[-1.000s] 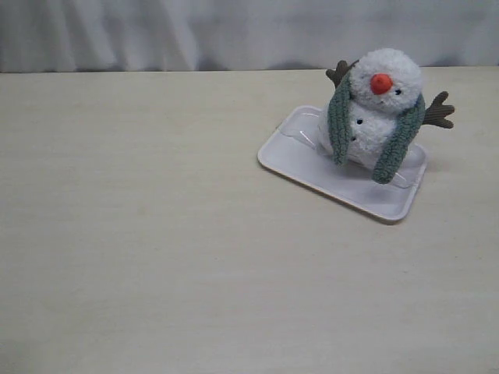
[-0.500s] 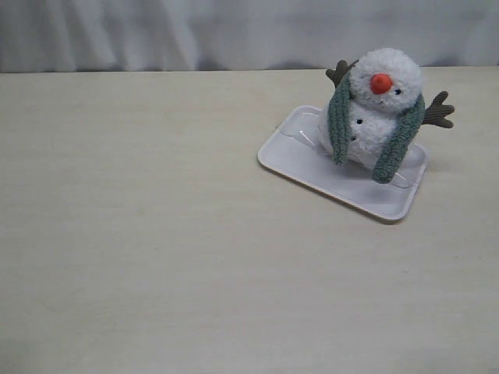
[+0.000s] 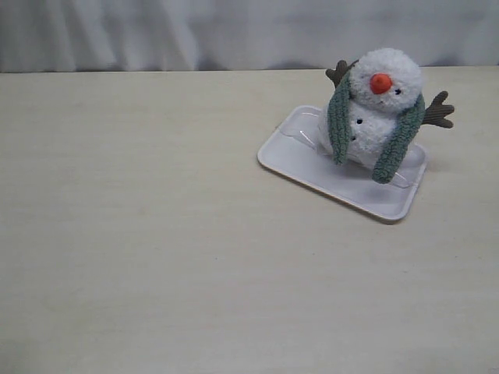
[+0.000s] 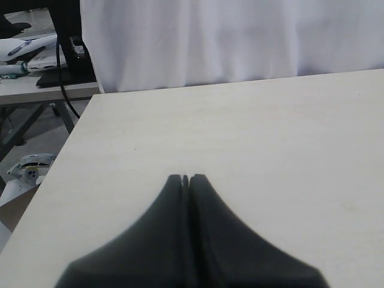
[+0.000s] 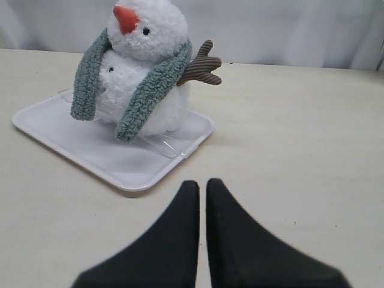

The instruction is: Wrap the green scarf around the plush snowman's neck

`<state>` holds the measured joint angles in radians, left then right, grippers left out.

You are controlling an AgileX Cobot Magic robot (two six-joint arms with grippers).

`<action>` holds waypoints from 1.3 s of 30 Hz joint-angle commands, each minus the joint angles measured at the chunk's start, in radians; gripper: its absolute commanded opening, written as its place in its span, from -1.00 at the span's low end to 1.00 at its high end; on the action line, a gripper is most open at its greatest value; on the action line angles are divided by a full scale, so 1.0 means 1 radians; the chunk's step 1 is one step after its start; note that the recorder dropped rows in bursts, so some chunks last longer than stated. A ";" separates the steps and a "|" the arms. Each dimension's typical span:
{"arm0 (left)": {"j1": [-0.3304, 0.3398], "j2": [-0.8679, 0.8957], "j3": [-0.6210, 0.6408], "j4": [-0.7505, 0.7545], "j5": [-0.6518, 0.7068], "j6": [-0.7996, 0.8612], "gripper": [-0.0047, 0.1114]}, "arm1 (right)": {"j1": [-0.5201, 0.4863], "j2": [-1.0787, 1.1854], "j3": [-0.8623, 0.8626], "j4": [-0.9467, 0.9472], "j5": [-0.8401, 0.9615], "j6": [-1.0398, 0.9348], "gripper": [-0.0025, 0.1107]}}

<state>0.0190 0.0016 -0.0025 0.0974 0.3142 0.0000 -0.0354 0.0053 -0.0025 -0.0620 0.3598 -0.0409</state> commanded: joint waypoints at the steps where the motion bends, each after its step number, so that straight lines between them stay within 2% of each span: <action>1: -0.009 -0.002 0.002 -0.002 -0.006 0.000 -0.92 | 0.003 -0.005 0.003 0.001 0.001 -0.004 -0.88; 39: -0.009 -0.002 0.002 -0.002 -0.006 0.000 -0.92 | 0.003 -0.005 0.003 0.001 0.001 -0.004 -0.88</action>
<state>0.0190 0.0016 -0.0025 0.0974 0.3142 0.0000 -0.0354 0.0053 -0.0025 -0.0620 0.3598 -0.0409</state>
